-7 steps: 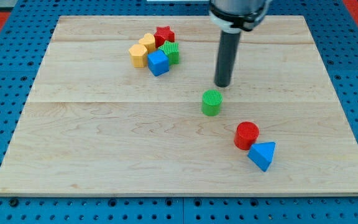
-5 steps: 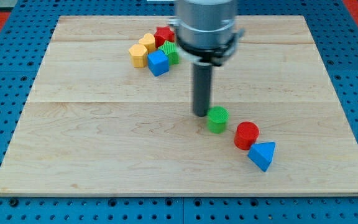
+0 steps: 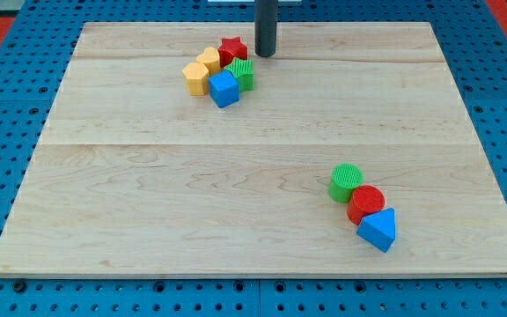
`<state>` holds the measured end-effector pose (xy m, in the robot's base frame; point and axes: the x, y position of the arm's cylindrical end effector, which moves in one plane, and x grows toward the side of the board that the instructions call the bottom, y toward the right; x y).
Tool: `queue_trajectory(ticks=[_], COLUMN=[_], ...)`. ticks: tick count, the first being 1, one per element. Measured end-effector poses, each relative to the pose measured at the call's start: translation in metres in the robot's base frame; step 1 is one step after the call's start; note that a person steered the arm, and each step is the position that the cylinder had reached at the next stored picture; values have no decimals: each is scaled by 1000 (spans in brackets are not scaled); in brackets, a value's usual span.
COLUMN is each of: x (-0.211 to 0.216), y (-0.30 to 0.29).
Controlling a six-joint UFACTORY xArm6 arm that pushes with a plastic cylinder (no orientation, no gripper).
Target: Separate the blue cube and green star from the group of blocks
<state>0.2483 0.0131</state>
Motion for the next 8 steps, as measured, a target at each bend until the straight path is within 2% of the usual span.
queue_trajectory(ticks=[1, 2, 4, 5, 6, 7, 8], x=[-5, 45, 110, 62, 75, 97, 88], y=[-13, -60, -57, -4, 54, 23, 23])
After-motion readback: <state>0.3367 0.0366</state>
